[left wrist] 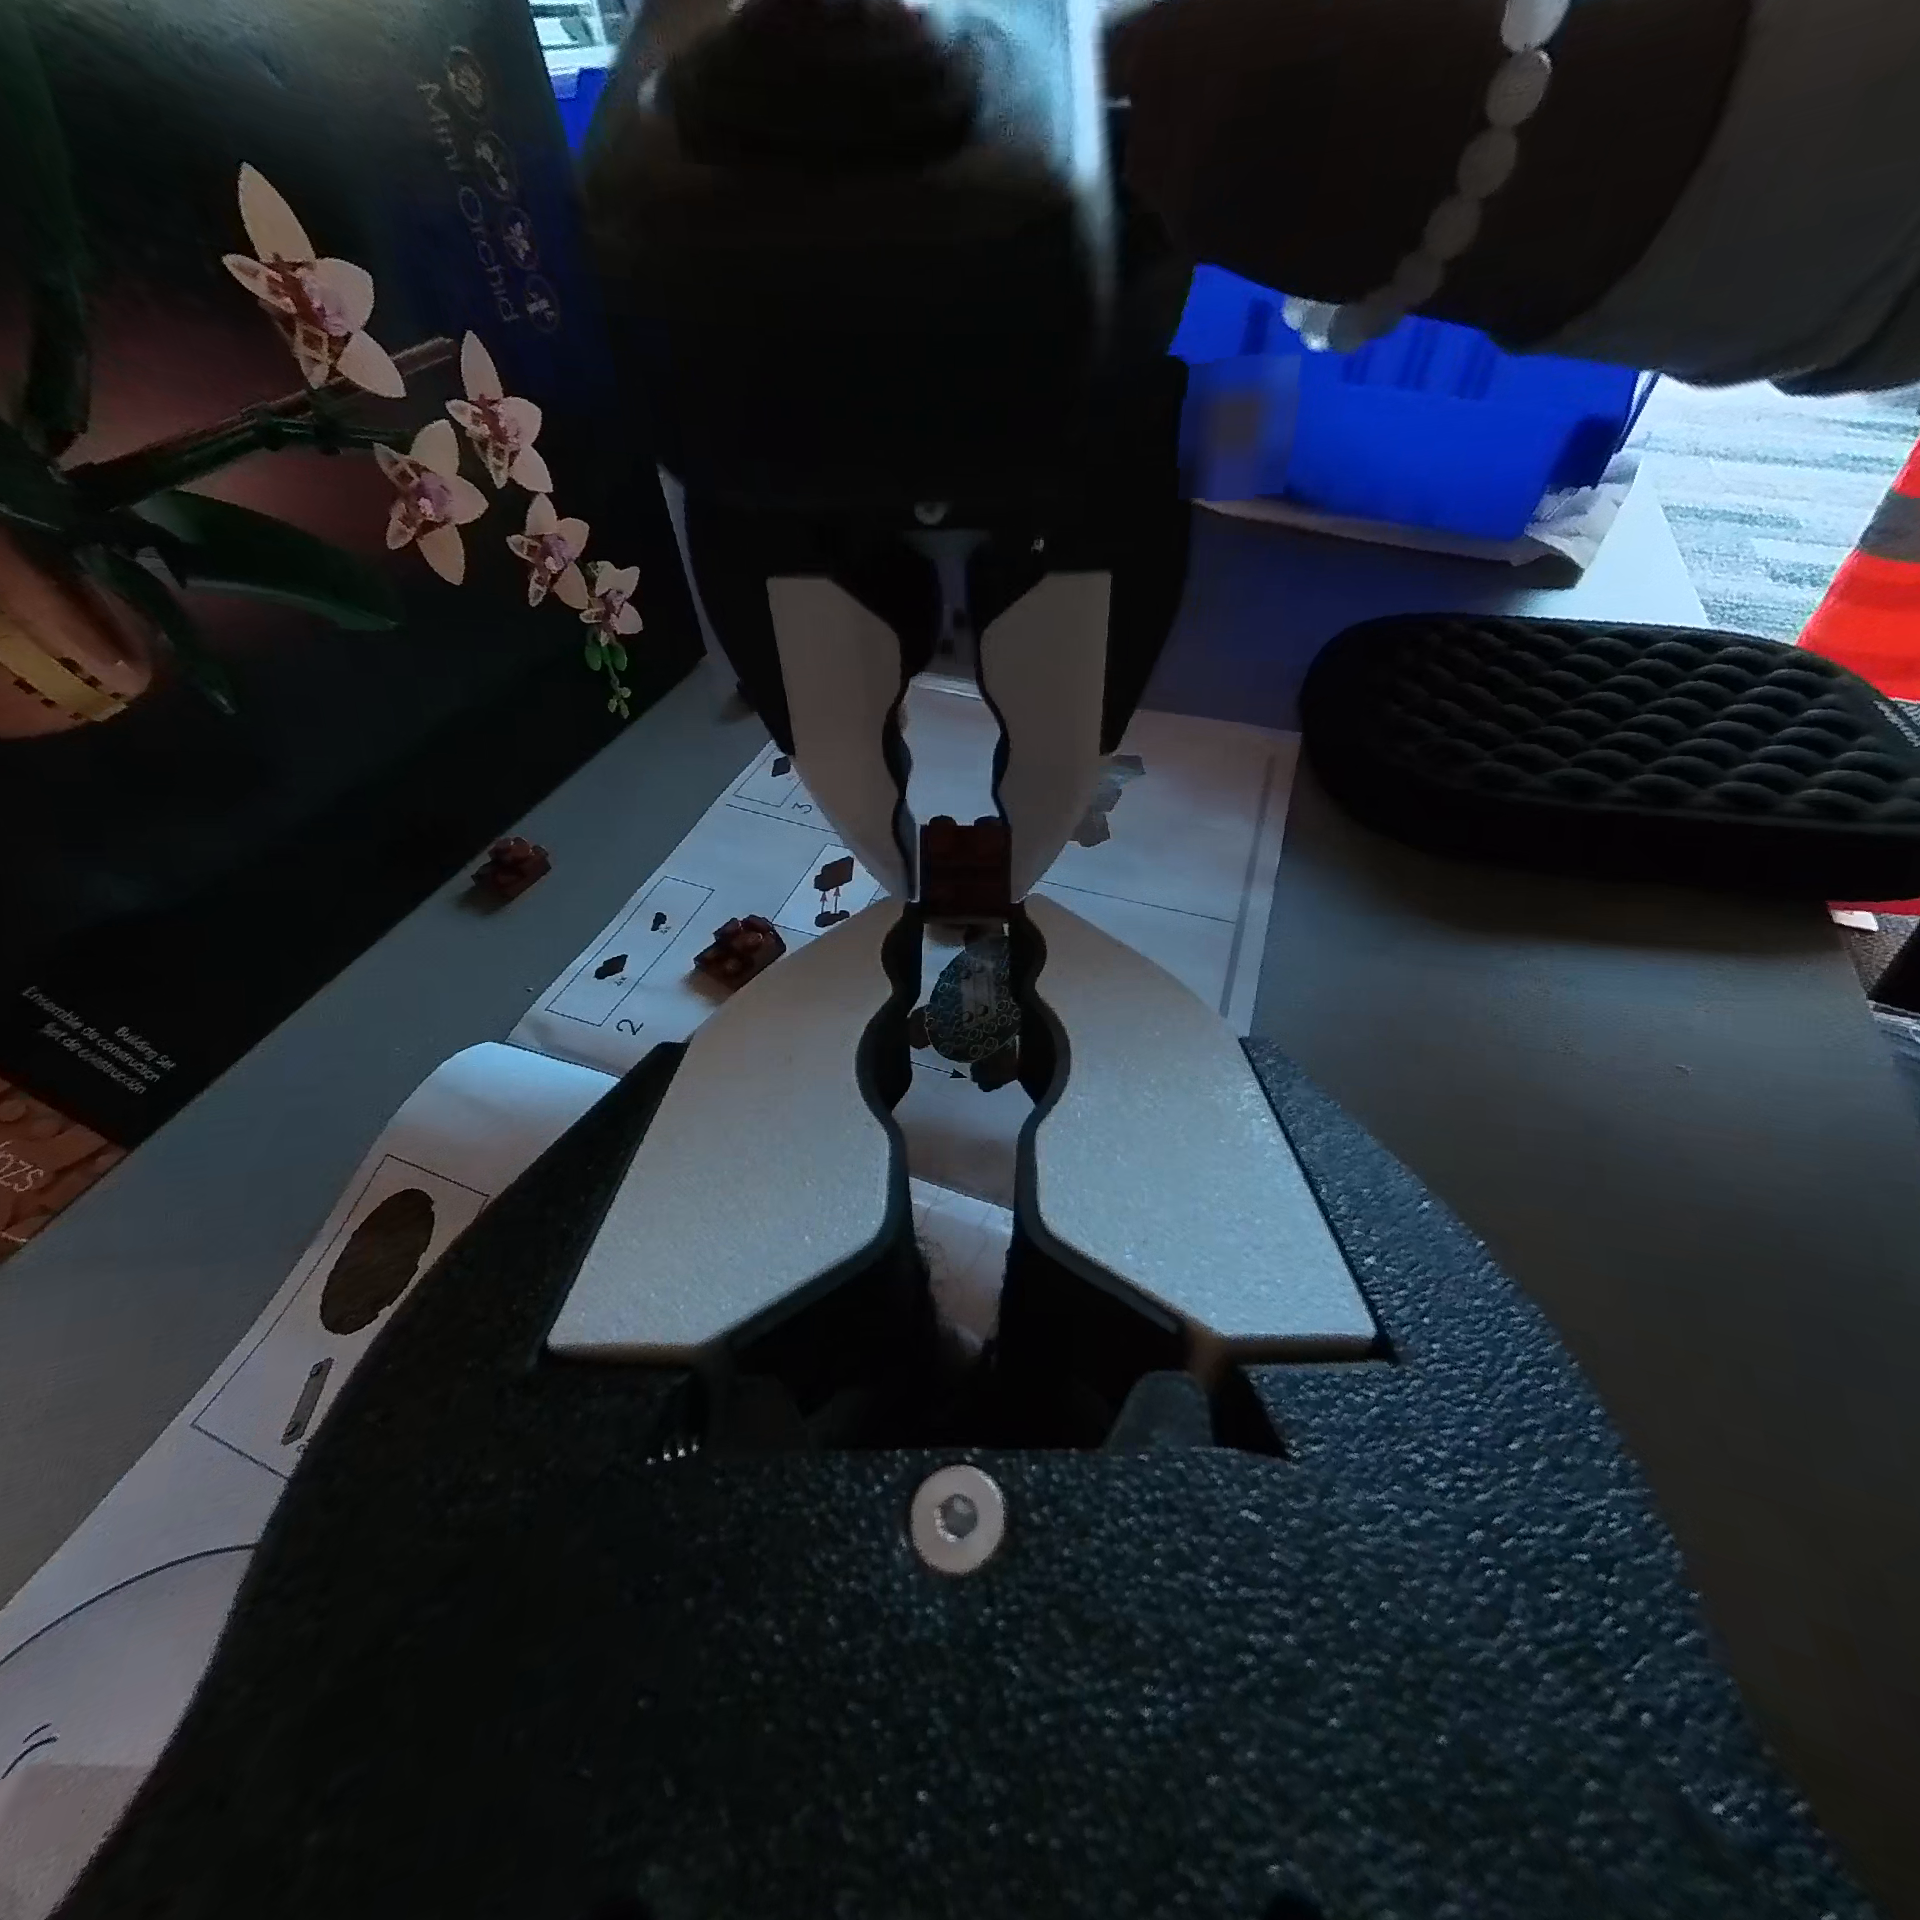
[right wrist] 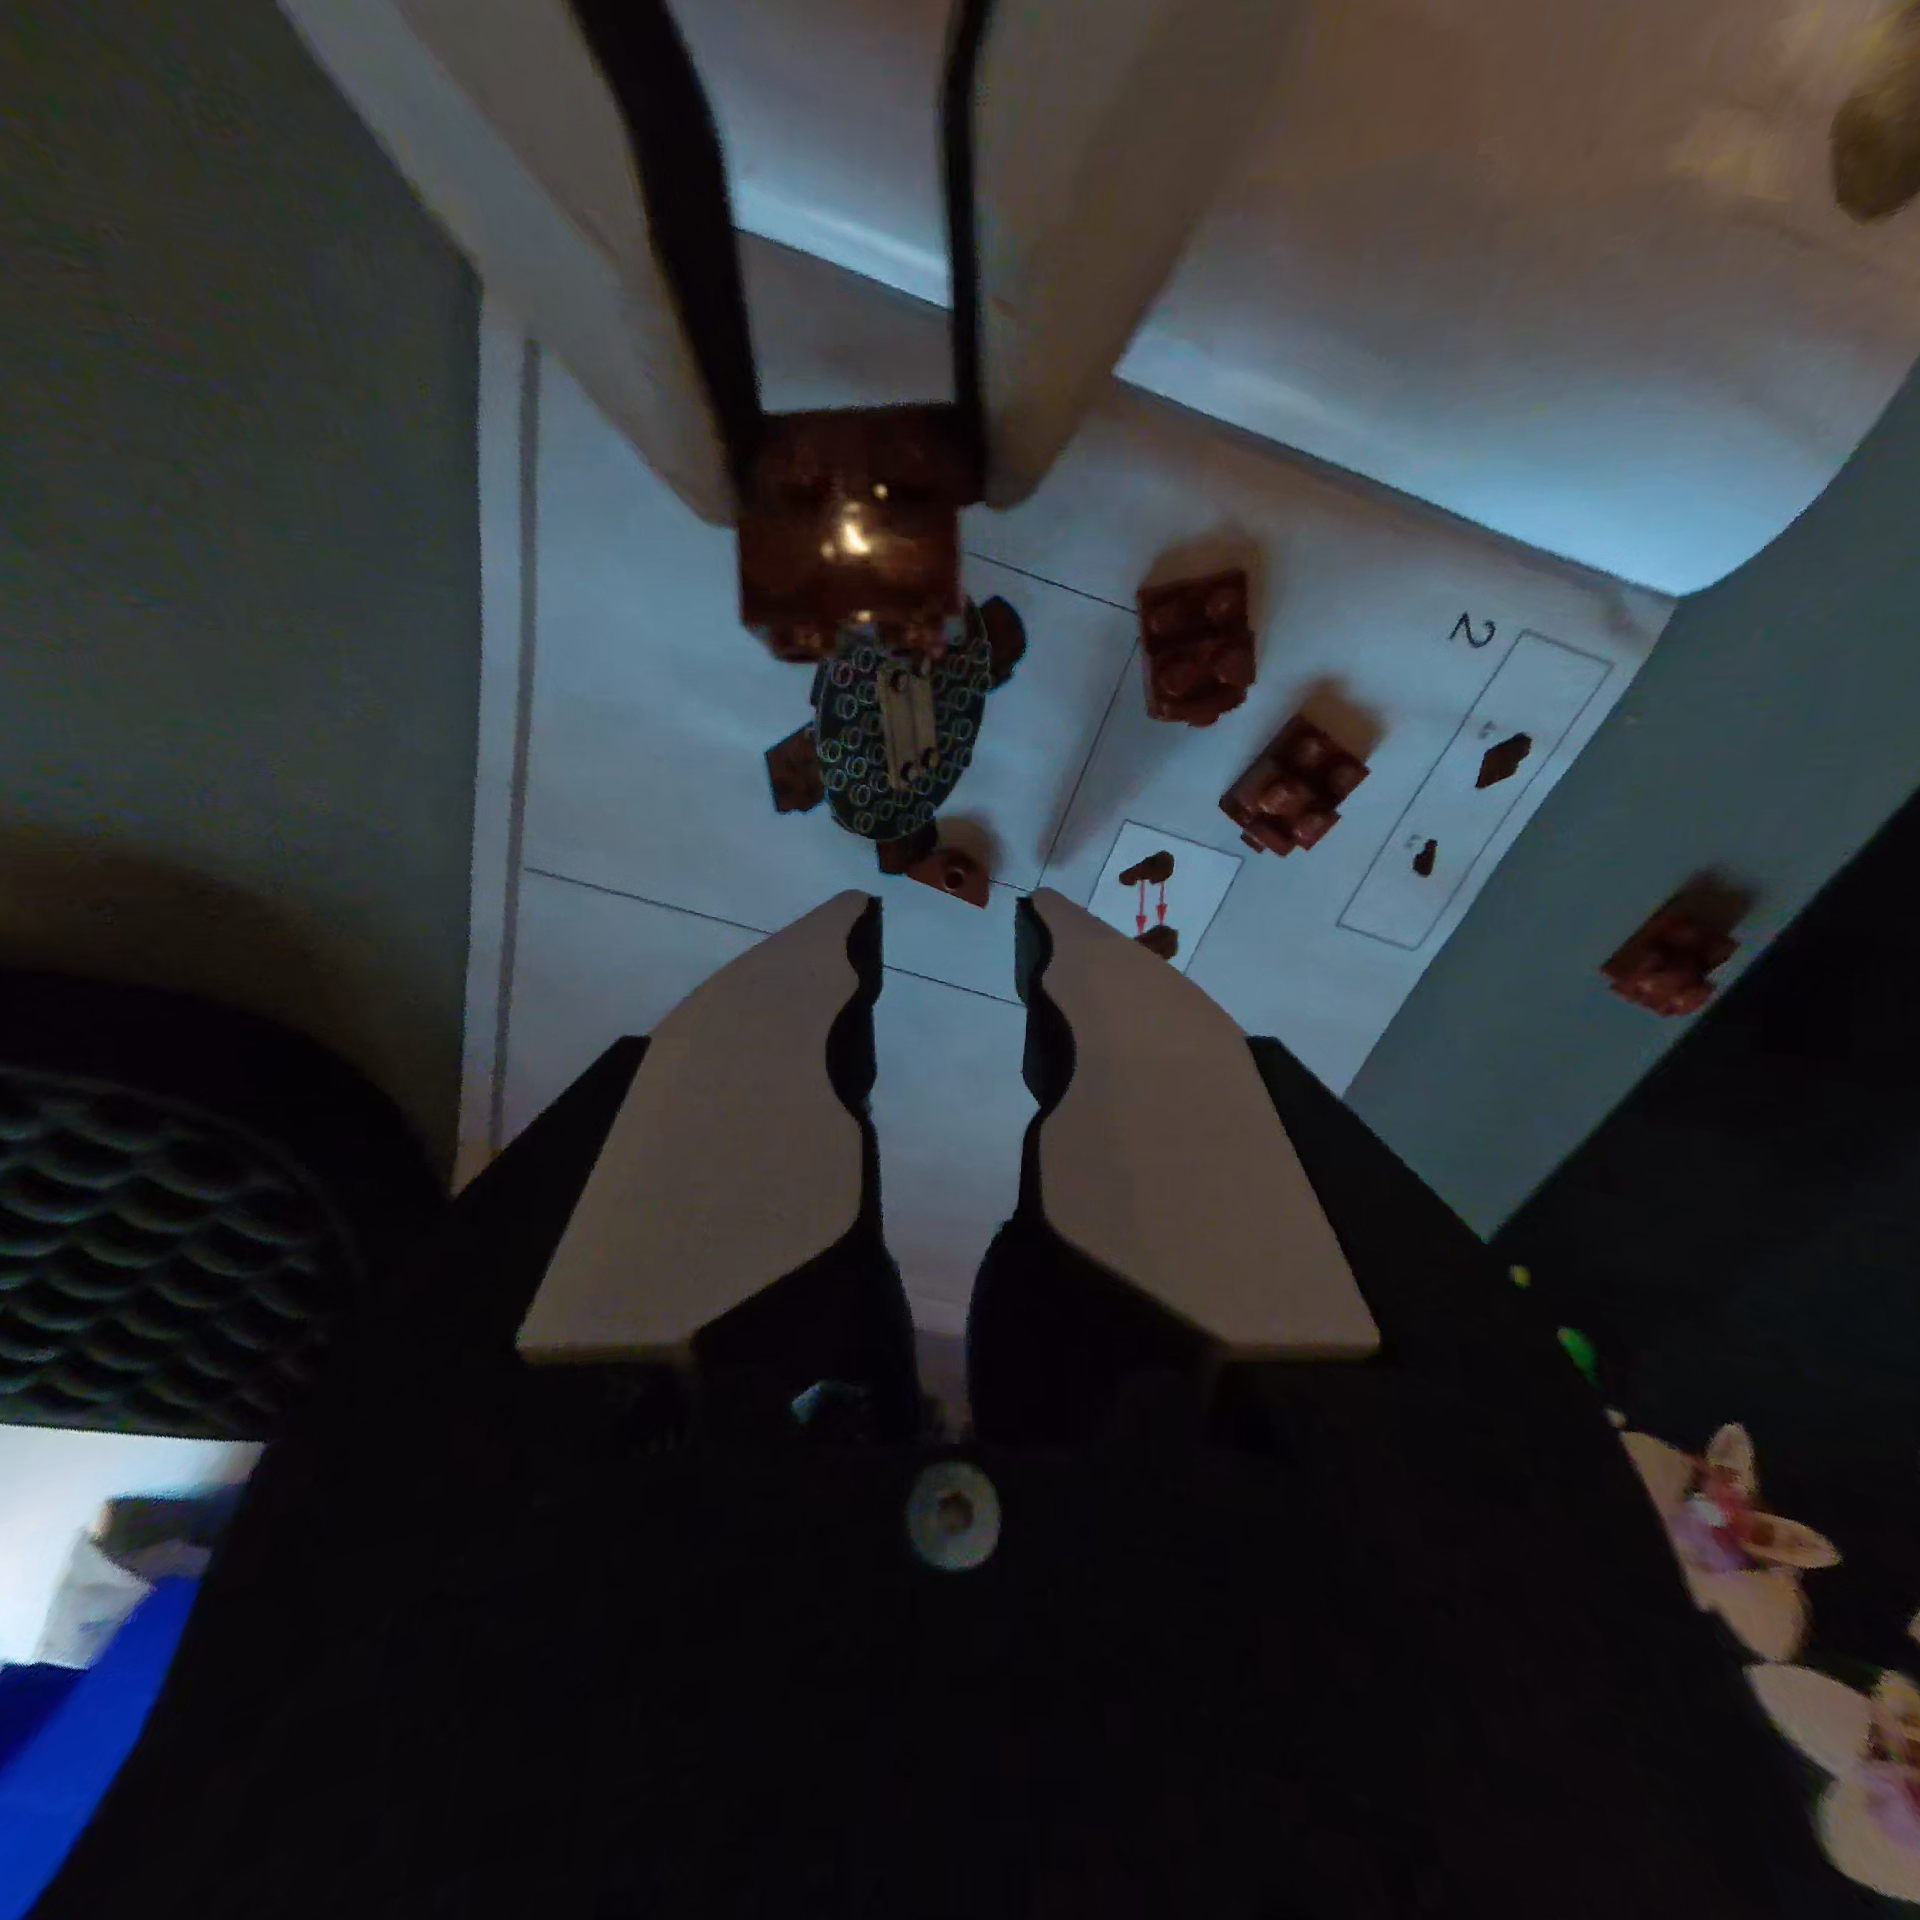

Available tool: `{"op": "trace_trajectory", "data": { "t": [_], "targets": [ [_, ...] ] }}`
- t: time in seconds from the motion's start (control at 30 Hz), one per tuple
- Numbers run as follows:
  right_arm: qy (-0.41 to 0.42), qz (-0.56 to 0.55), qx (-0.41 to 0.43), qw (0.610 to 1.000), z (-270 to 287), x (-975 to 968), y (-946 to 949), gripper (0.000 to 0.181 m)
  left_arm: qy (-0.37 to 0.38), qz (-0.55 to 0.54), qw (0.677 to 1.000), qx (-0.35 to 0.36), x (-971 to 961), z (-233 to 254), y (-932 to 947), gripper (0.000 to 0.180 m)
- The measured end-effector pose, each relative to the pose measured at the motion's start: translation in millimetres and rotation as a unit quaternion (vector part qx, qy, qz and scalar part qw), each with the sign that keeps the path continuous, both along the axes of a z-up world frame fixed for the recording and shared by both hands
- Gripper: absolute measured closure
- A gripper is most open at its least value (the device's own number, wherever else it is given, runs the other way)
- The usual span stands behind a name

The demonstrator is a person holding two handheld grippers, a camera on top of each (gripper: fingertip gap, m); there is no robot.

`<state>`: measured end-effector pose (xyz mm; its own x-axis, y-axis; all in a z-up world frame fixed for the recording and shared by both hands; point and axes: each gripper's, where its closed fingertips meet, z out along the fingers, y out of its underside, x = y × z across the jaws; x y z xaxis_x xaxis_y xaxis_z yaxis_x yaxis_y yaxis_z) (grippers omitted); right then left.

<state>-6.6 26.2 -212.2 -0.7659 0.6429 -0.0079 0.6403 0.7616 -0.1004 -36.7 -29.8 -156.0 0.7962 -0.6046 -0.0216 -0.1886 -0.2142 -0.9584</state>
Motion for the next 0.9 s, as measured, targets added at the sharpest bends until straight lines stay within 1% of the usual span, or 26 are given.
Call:
{"op": "trace_trajectory", "data": {
  "t": [0.03,0.1,0.17,0.23,0.3,0.4,0.63,0.9],
  "targets": [
    [-0.002,-0.017,-0.004,1.000,-0.2,0.4,-0.9,0.159,-0.001,0.000,1.000,0.000,-0.3,0.2,0.0,0.165],
    [0.003,-0.097,0.008,0.995,0.7,-0.8,4.6,0.162,-0.002,0.000,1.000,0.000,-0.6,0.5,0.5,0.165],
    [0.008,-0.182,-0.020,0.983,5.1,-0.6,0.4,0.162,-0.002,0.000,1.000,0.000,-0.6,0.4,0.5,0.165],
    [0.033,-0.220,-0.060,0.973,10.8,-3.9,-7.5,0.161,-0.003,0.000,1.000,0.000,-0.9,0.5,-0.1,0.165],
    [0.051,-0.222,-0.047,0.973,10.7,-3.4,-3.1,0.156,-0.003,0.000,1.000,-0.001,0.1,0.8,-0.2,0.165],
    [0.048,-0.200,-0.051,0.977,6.2,-0.9,-4.9,0.152,-0.004,-0.001,1.000,-0.001,0.5,1.2,-0.2,0.165],
    [0.043,-0.198,-0.043,0.978,-2.9,-0.7,1.1,0.159,-0.004,-0.001,1.000,0.000,-0.4,1.2,0.2,0.165],
    [0.047,-0.201,-0.043,0.978,-1.5,-2.0,-0.6,0.161,-0.005,-0.001,1.000,0.000,-0.6,1.1,-0.2,0.165]
  ]
}}
